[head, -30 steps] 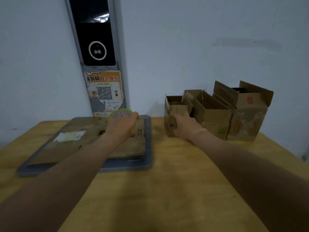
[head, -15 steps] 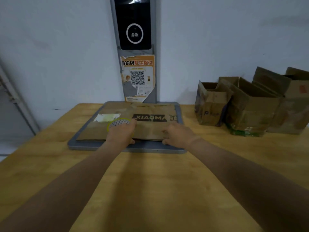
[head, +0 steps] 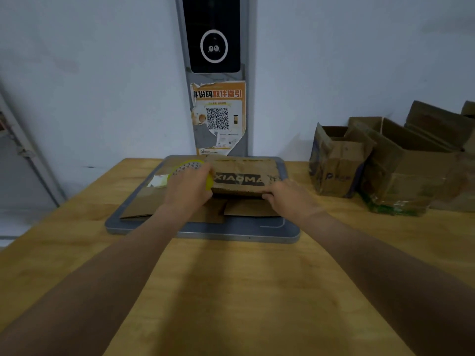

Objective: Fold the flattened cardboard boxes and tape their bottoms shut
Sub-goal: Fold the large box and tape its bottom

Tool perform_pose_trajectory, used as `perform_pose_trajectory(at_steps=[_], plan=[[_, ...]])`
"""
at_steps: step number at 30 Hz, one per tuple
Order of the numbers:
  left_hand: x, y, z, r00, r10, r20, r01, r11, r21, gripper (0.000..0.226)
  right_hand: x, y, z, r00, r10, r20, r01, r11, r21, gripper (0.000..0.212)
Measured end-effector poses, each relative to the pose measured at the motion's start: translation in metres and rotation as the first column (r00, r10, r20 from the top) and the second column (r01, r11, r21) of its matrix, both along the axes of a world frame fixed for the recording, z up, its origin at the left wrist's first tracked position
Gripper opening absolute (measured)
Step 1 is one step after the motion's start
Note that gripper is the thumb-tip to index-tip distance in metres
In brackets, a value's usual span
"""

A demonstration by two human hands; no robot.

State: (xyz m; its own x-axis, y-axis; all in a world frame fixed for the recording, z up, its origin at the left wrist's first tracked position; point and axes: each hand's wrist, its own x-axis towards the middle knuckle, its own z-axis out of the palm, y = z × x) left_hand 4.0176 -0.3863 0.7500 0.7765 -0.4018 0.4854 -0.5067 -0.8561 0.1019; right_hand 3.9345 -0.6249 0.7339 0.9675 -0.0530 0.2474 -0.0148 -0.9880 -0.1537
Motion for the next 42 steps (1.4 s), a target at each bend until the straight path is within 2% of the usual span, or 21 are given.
perform_pose_trajectory(at_steps=[3, 7, 11, 15, 18, 25, 28, 34, 38, 42], plan=[[-0.016, 0.003, 0.013, 0.996, 0.082, 0.048, -0.072, 0.983, -0.168, 0.045, -0.012, 0.004, 0.016, 0.997, -0.007, 0.076, 0.009, 1.000, -0.025, 0.024], [-0.055, 0.016, 0.039, 0.983, 0.153, 0.097, -0.104, 0.916, -0.387, 0.054, -0.040, 0.015, 0.052, 0.990, -0.017, 0.141, 0.017, 1.000, 0.006, 0.022], [-0.102, 0.023, 0.058, 0.986, 0.168, 0.019, -0.143, 0.890, -0.434, 0.056, -0.078, 0.027, 0.090, 0.982, -0.054, 0.178, 0.050, 0.998, 0.027, 0.024], [-0.156, 0.027, 0.074, 0.981, 0.151, -0.119, -0.190, 0.856, -0.482, 0.058, -0.130, 0.035, 0.126, 0.971, -0.058, 0.234, 0.020, 0.987, 0.161, 0.024], [-0.192, 0.030, 0.086, 0.983, 0.150, -0.103, -0.182, 0.831, -0.526, 0.058, -0.171, 0.037, 0.149, 0.947, -0.094, 0.307, 0.010, 0.965, 0.263, 0.024], [-0.259, 0.043, 0.138, 0.961, 0.249, 0.122, -0.148, 0.832, -0.535, 0.062, -0.248, 0.027, 0.188, 0.899, -0.196, 0.390, 0.035, 0.923, 0.383, 0.021], [-0.278, 0.053, 0.153, 0.950, 0.275, 0.150, -0.165, 0.847, -0.506, 0.067, -0.272, 0.021, 0.197, 0.889, -0.220, 0.403, 0.054, 0.922, 0.384, 0.023], [-0.302, 0.073, 0.156, 0.943, 0.333, 0.013, -0.289, 0.837, -0.465, 0.066, -0.301, 0.007, 0.207, 0.878, -0.255, 0.404, 0.088, 0.918, 0.388, 0.026], [-0.312, 0.077, 0.155, 0.916, 0.391, -0.090, -0.396, 0.848, -0.352, 0.048, -0.307, 0.003, 0.213, 0.875, -0.283, 0.393, 0.097, 0.897, 0.430, 0.028], [-0.316, 0.065, 0.160, 0.940, 0.305, -0.152, -0.340, 0.872, -0.354, 0.039, -0.303, 0.002, 0.209, 0.885, -0.211, 0.415, -0.020, 0.874, 0.486, 0.028]])
